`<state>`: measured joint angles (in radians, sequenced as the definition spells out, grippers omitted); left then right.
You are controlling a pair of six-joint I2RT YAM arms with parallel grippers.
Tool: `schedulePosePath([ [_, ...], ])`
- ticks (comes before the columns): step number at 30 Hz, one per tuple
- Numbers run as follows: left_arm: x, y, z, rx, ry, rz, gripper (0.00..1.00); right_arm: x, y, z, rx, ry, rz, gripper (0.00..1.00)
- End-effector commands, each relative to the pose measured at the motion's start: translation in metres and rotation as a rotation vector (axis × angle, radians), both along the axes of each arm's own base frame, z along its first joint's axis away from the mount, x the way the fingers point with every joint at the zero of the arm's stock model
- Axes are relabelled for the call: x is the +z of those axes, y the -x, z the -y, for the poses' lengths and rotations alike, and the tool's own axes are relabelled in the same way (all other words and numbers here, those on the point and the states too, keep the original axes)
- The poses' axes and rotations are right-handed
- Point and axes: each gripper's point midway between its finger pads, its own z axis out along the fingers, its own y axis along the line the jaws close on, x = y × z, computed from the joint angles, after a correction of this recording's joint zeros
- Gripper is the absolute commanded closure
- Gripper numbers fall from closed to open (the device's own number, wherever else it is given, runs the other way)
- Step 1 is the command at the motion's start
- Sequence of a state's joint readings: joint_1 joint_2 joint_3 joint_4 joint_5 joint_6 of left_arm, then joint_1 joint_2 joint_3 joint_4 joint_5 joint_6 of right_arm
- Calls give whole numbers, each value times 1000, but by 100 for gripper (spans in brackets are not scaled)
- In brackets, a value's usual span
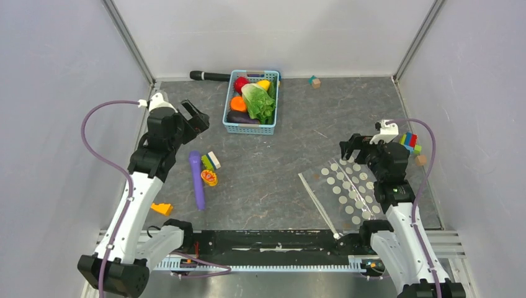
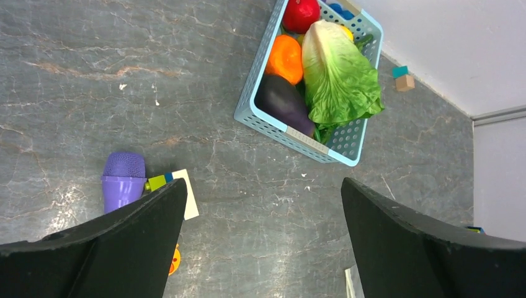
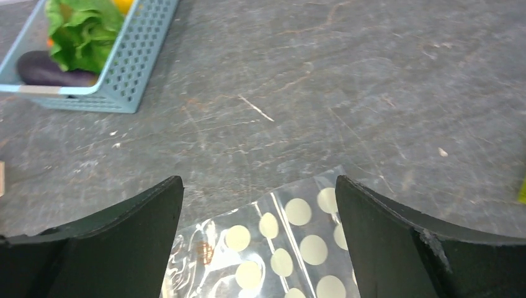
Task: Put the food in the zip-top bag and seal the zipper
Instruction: Move the bin to the center of the board.
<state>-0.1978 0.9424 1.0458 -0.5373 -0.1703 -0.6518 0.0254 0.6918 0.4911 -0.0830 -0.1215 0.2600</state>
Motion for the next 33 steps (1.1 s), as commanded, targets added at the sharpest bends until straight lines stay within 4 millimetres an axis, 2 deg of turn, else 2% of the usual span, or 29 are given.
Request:
schedulePosePath([
  [1, -11, -13, 8, -31, 5, -43, 0, 29, 2, -29, 188, 3, 138, 2],
  [3, -18, -26, 11, -41, -4, -57, 0, 26, 2, -30, 191, -10, 123, 2],
  [6, -28, -53, 25, -105, -15, -74, 0, 12, 9, -54, 353, -26, 21, 2],
  [9, -52, -88, 38, -162, -44, -148, 0, 0, 12, -66, 428, -64, -70, 2],
  [10, -67, -101, 42, -184, -59, -186, 0, -5, 13, -66, 430, -64, -91, 2],
  [13, -94, -137, 55, -255, -95, -255, 0, -16, 17, -60, 397, 7, -125, 2],
  [17, -139, -168, 48, -231, -179, -397, 11, -34, 26, -54, 334, 130, -203, 2],
  [19, -156, -173, 49, -248, -195, -434, 17, -43, 31, -59, 343, 137, -228, 2],
  [22, -178, -169, 60, -313, -164, -483, 36, -52, 33, -63, 342, 150, -250, 2],
  [25, -187, -163, 60, -325, -160, -503, 53, -53, 30, -68, 346, 158, -250, 2],
  [29, -192, -152, 63, -342, -149, -511, 67, -55, 28, -76, 369, 155, -247, 2],
  [33, -198, -132, 67, -358, -144, -532, 91, -58, 27, -80, 382, 156, -250, 2],
])
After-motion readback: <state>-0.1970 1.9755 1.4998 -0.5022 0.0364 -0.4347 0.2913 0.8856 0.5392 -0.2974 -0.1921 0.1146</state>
